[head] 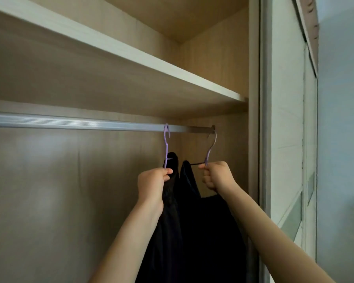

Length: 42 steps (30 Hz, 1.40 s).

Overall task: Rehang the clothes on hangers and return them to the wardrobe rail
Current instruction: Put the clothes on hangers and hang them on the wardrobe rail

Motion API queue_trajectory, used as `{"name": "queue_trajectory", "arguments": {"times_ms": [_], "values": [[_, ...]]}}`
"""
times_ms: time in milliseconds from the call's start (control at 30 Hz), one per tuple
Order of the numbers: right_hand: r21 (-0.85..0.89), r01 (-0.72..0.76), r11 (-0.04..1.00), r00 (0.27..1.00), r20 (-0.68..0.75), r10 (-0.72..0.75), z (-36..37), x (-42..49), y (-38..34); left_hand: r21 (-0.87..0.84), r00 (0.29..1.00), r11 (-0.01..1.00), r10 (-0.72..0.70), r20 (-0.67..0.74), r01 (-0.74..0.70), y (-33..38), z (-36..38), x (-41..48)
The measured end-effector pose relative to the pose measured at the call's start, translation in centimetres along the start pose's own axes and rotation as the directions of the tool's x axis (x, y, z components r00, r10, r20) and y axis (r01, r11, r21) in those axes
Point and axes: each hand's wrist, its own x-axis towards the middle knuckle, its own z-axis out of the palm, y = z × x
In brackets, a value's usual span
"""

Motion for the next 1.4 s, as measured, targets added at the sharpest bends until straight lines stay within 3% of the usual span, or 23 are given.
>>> {"name": "queue_trajectory", "arguments": {"times_ms": [233,500,633,733,933,1167,1300,1400], "values": [[0.031,0.08,0.996,0.994,0.068,-0.082,2.3,14.1,-2.8,0.148,0.988,0.982,0.133,-0.081,-0.12,2.1,7.6,12.3],[-0.11,0.151,0.982,0.978,0.16,-0.133,4.4,23.7,-2.6,0.269,0.96,0.948,0.22,-0.174,-0.168,1.3,11.9,19.3],[-0.165,0.132,0.977,0.976,0.193,-0.099,4.4,26.6,-0.8,0.378,0.964,0.912,0.225,-0.142,-0.157,-0.6,13.1,21.6],[-0.177,0.073,0.981,0.981,0.189,-0.039,4.2,28.3,0.8,0.386,0.967,0.912,0.21,-0.143,-0.14,-2.0,14.0,22.5],[-0.136,0.016,0.991,0.987,0.158,0.006,2.2,29.4,1.1,0.216,0.99,0.976,0.063,-0.123,-0.036,-4.5,15.5,23.9],[0.051,-0.072,0.996,0.957,0.285,0.054,0.1,28.8,1.2,0.129,0.995,0.989,-0.057,-0.078,0.067,-5.3,14.4,24.8],[-0.004,-0.06,0.998,0.957,0.286,0.059,0.5,28.0,1.2,0.14,0.992,0.983,-0.123,0.001,0.121,-5.0,13.8,24.8],[-0.128,0.007,0.992,0.983,0.18,0.017,0.7,27.0,1.1,0.193,0.99,0.975,-0.125,0.058,0.112,-4.9,13.3,24.2]]}}
